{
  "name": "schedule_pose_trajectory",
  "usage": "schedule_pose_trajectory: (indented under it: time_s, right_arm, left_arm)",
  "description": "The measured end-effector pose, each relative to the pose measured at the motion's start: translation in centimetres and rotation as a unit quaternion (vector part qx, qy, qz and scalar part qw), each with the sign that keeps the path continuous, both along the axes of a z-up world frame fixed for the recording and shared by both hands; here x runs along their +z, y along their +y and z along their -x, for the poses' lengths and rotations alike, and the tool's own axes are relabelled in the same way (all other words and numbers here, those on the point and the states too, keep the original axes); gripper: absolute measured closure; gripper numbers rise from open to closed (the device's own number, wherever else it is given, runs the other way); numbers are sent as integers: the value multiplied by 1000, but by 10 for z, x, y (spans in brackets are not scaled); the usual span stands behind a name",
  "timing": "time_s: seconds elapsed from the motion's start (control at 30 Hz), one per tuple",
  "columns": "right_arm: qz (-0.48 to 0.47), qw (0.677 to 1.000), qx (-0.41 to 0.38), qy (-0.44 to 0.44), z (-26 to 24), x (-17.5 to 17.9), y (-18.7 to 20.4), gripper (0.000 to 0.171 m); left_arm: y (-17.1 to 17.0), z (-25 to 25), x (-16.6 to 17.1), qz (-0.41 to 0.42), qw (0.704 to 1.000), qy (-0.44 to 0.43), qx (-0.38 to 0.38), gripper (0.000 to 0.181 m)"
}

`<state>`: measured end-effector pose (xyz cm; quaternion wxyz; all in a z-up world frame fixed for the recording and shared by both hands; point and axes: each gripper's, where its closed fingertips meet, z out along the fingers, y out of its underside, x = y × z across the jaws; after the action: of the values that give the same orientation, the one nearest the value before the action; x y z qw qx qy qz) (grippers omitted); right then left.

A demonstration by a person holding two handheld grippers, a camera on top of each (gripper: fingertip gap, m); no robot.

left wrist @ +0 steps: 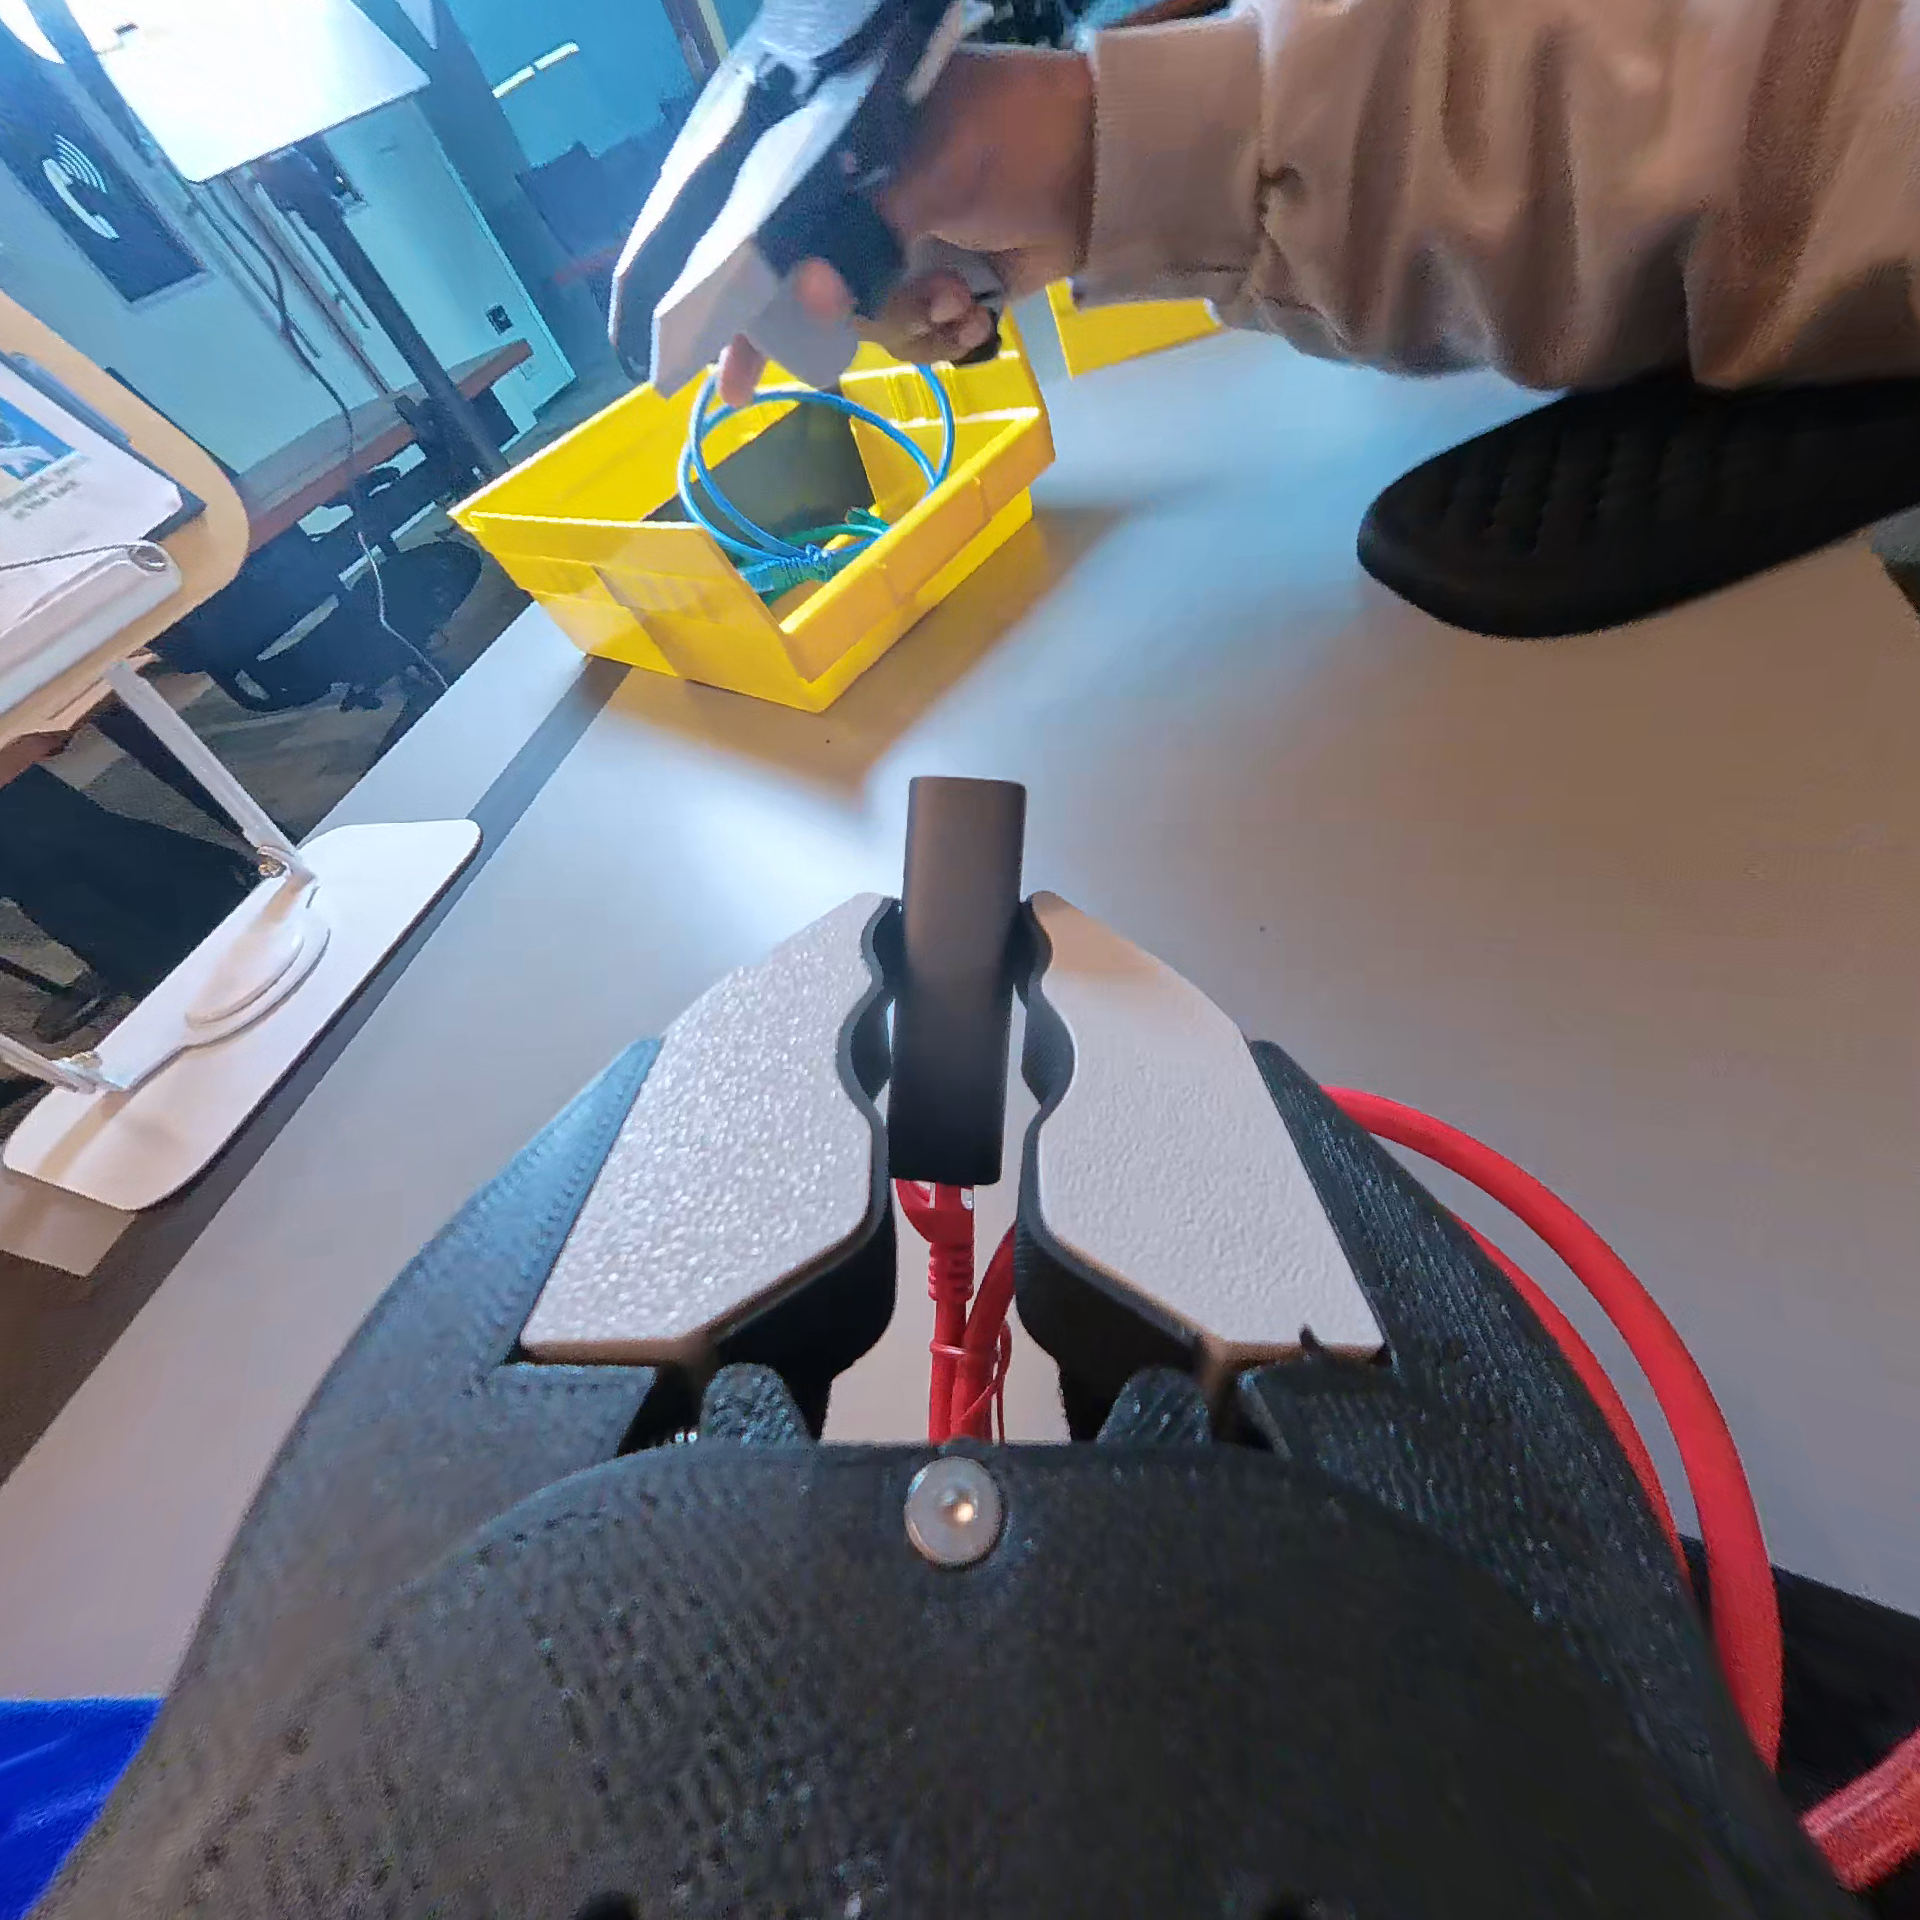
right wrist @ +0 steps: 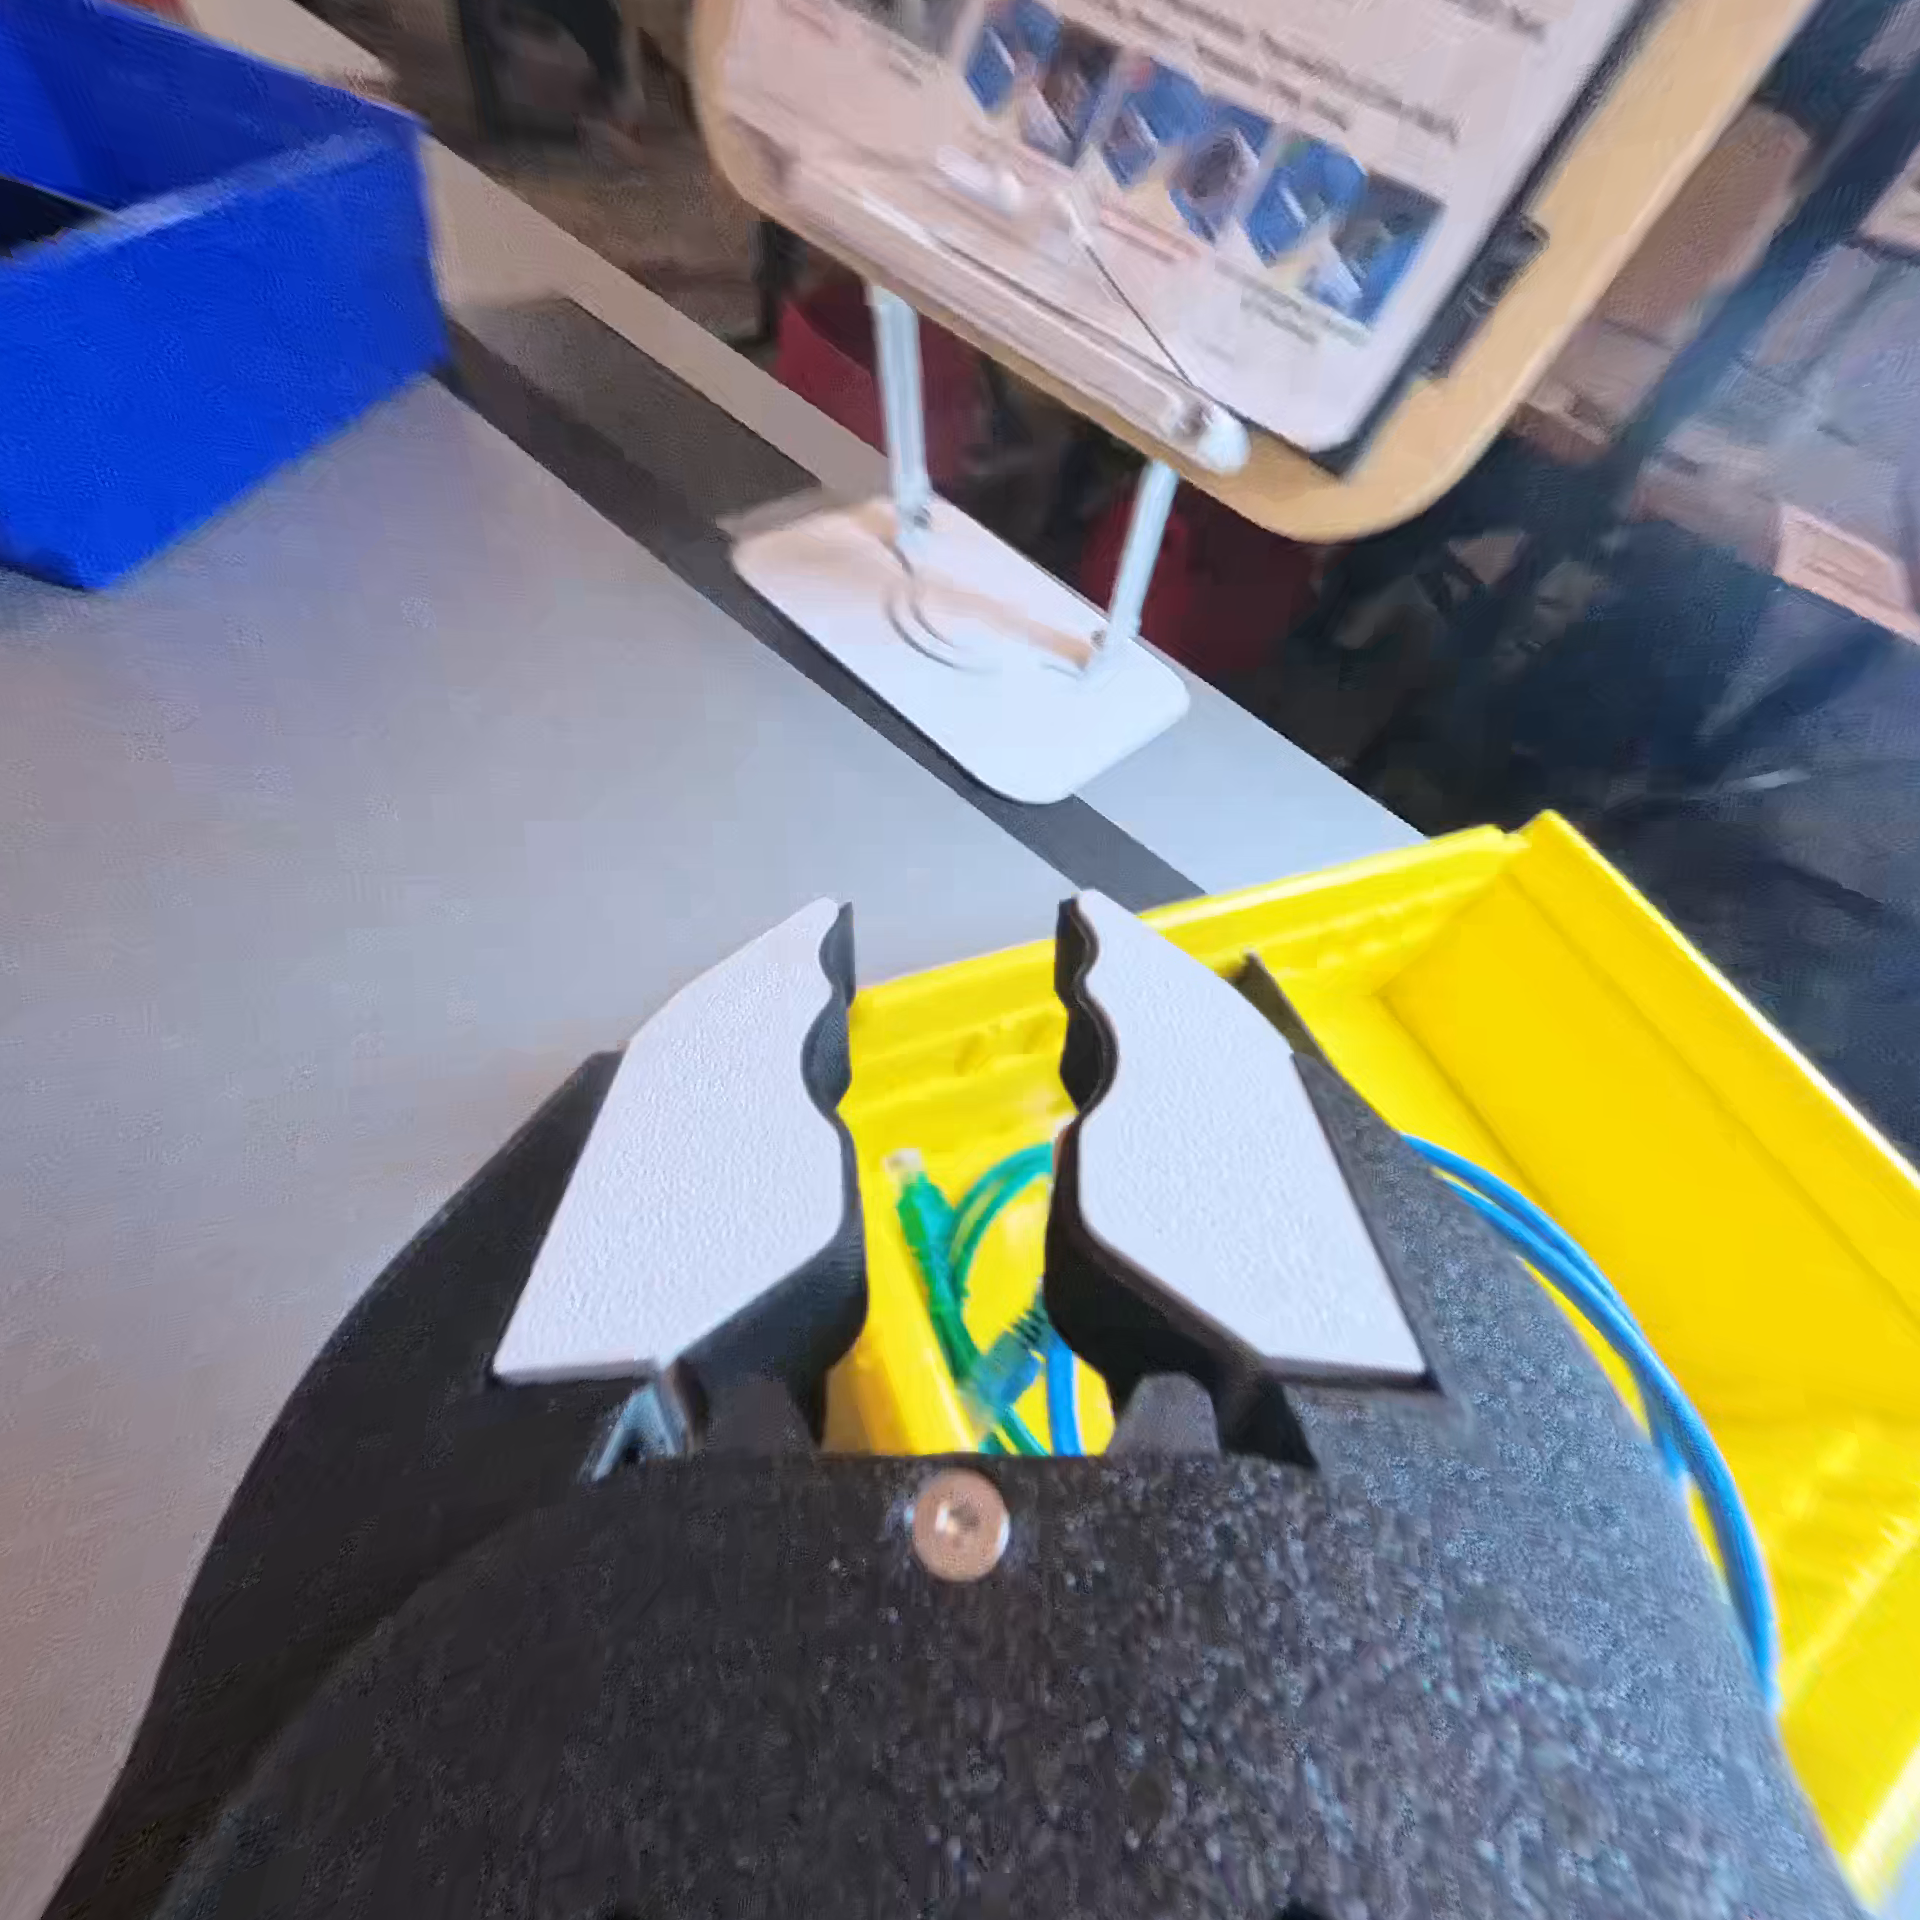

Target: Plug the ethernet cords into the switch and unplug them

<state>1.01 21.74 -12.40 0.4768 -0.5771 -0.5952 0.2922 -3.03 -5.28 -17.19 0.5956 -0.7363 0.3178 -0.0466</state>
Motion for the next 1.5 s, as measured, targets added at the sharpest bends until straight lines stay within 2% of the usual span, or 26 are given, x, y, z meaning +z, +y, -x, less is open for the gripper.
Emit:
schedule_pose_trajectory:
  time_s: [0.1, 0.2, 0.27, 0.37, 0.47, 0.5, 0.53, 0.57, 0.63, 0.7, 0.83, 0.97, 1.03, 1.13, 1.2, 1.23, 1.3, 1.4, 1.5]
  right_arm:
    - [27, 993, 117, 20, 7, 6, -72, 134]
    - [49, 972, 230, 10, 9, -14, -150, 130]
    - [63, 954, 291, 21, 12, -28, -196, 126]
    - [52, 928, 363, 68, 17, -36, -250, 118]
    - [41, 909, 408, 76, 20, -38, -291, 110]
    - [44, 903, 417, 95, 19, -32, -299, 121]
    - [53, 896, 426, 115, 16, -25, -305, 144]
    - [62, 894, 424, 131, 15, -19, -306, 156]
    - [73, 896, 418, 129, 12, -14, -298, 158]
    - [63, 902, 410, 119, 7, -11, -283, 159]
    - [-23, 927, 368, 67, -3, -9, -244, 159]
    - [-106, 929, 354, 7, -13, -18, -235, 160]
    - [-137, 924, 356, -3, -14, -21, -240, 160]
    - [-206, 915, 348, -13, -12, -23, -246, 160]
    - [-243, 906, 345, -14, -13, -24, -254, 160]
    - [-254, 903, 347, -17, -13, -24, -257, 160]
    - [-263, 899, 348, -24, -14, -26, -259, 159]
    - [-216, 903, 370, -31, -18, -32, -262, 158]
    - [-151, 907, 393, 1, -22, -20, -271, 150]
  left_arm:
    - [0, 3, 11, -17, 999, -47, 0, 160]
    - [-3, 0, 35, -57, 993, -105, -18, 160]
    - [-8, -10, 57, -87, 982, -159, -55, 160]
    - [-18, -26, 94, -130, 947, -265, -127, 160]
    - [-25, -35, 120, -158, 907, -344, -186, 161]
    - [-26, -36, 122, -164, 902, -349, -192, 161]
    - [-27, -35, 123, -170, 901, -348, -192, 160]
    - [-28, -34, 123, -177, 900, -349, -193, 161]
    - [-28, -28, 121, -179, 901, -350, -185, 161]
    - [-25, -24, 111, -170, 917, -320, -166, 160]
    - [-11, -9, 64, -100, 972, -184, -108, 159]
    - [-7, -8, 47, -57, 990, -100, -87, 154]
    - [-4, -10, 37, -42, 996, -22, -72, 147]
    - [-2, -13, 24, -28, 995, 87, -50, 144]
    - [0, -17, 14, -18, 989, 137, -48, 149]
    - [-1, -19, 9, -16, 986, 159, -52, 160]
    - [-1, -21, 5, -24, 981, 183, -52, 160]
    - [-2, -21, 3, -32, 977, 204, -49, 160]
    - [-2, -22, 4, -50, 976, 209, -45, 160]
